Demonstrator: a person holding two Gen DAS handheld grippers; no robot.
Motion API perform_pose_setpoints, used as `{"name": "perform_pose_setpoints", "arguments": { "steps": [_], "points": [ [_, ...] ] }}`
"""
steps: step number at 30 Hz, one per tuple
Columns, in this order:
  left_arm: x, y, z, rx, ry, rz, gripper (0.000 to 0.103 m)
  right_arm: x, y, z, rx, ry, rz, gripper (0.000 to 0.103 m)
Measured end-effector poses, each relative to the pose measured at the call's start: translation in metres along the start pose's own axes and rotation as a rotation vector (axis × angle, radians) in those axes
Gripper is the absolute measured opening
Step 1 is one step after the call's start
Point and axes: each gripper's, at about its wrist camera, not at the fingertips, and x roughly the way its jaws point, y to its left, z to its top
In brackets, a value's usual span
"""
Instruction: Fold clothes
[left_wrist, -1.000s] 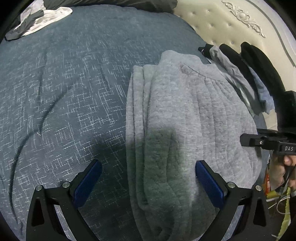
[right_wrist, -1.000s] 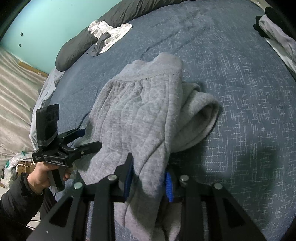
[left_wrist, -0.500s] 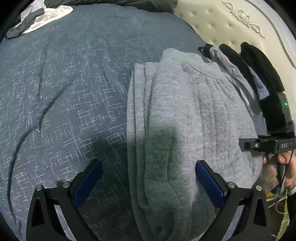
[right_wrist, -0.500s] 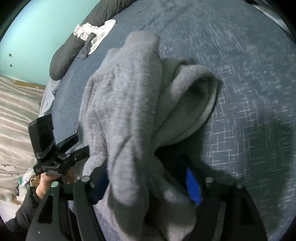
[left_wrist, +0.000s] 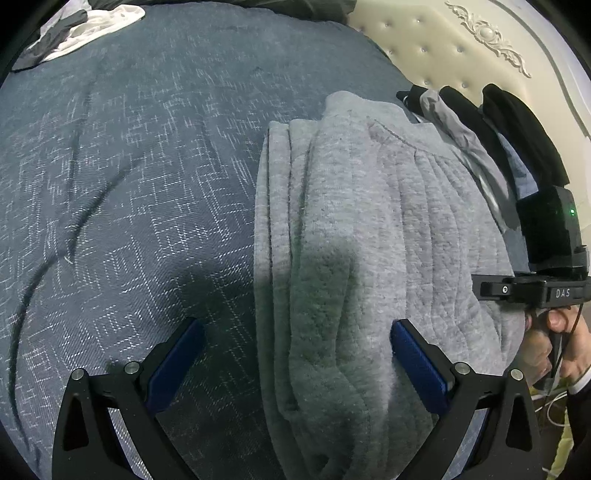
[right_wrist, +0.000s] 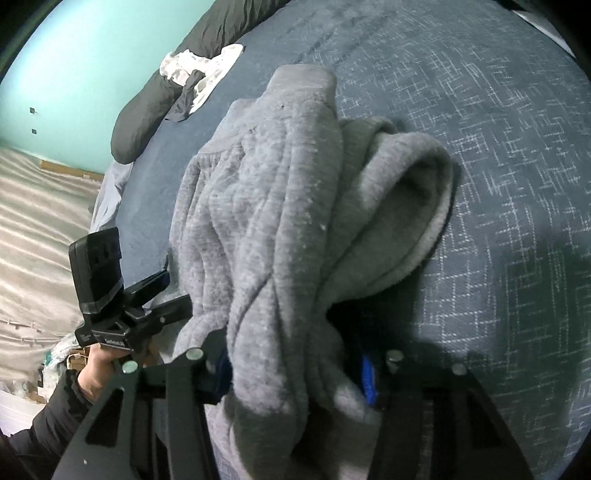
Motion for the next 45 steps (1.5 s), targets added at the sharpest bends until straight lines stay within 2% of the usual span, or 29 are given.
{"name": "perform_pose_setpoints", "arguments": {
  "steps": [4, 18, 19, 20, 22, 23, 28, 32, 35, 38, 45],
  "points": [
    [0.009, -0.002, 0.006, 0.001, 0.010, -0.009, 0.103, 0.001, -0.006, 0.000, 0.022, -0.003, -0.015, 0.071],
    [0.023, -0.003, 0.021, 0.010, 0.023, -0.059, 0.103, 0.012, -0.015, 0.006, 0.050, -0.012, 0.058, 0.072],
    [0.024, -0.003, 0.022, 0.010, 0.023, -0.061, 0.103, 0.012, -0.017, 0.006, 0.046, -0.012, 0.074, 0.069],
    [0.025, -0.003, 0.023, 0.010, 0.022, -0.063, 0.103, 0.011, -0.019, 0.006, 0.043, -0.011, 0.092, 0.059],
    [0.025, -0.003, 0.023, 0.012, 0.015, -0.066, 0.100, 0.011, -0.019, 0.005, 0.036, -0.014, 0.115, 0.044],
    [0.026, -0.003, 0.023, 0.013, 0.012, -0.068, 0.100, 0.010, -0.018, 0.004, 0.032, -0.018, 0.118, 0.042],
    [0.025, -0.001, 0.023, 0.012, 0.004, -0.087, 0.095, 0.006, -0.020, -0.001, 0.023, -0.034, 0.124, 0.035],
    [0.023, -0.003, 0.024, 0.019, 0.002, -0.138, 0.067, 0.006, -0.018, -0.003, 0.022, -0.052, 0.136, 0.032],
    [0.025, -0.012, 0.026, 0.060, 0.003, -0.105, 0.067, 0.003, -0.018, -0.005, 0.020, -0.060, 0.139, 0.031],
    [0.025, -0.012, 0.027, 0.057, 0.002, -0.109, 0.067, -0.001, -0.022, -0.008, 0.021, -0.061, 0.142, 0.031],
    [0.018, -0.017, 0.029, 0.058, -0.015, -0.114, 0.056, -0.002, -0.015, -0.005, 0.018, -0.082, 0.162, 0.031]
  ]
}}
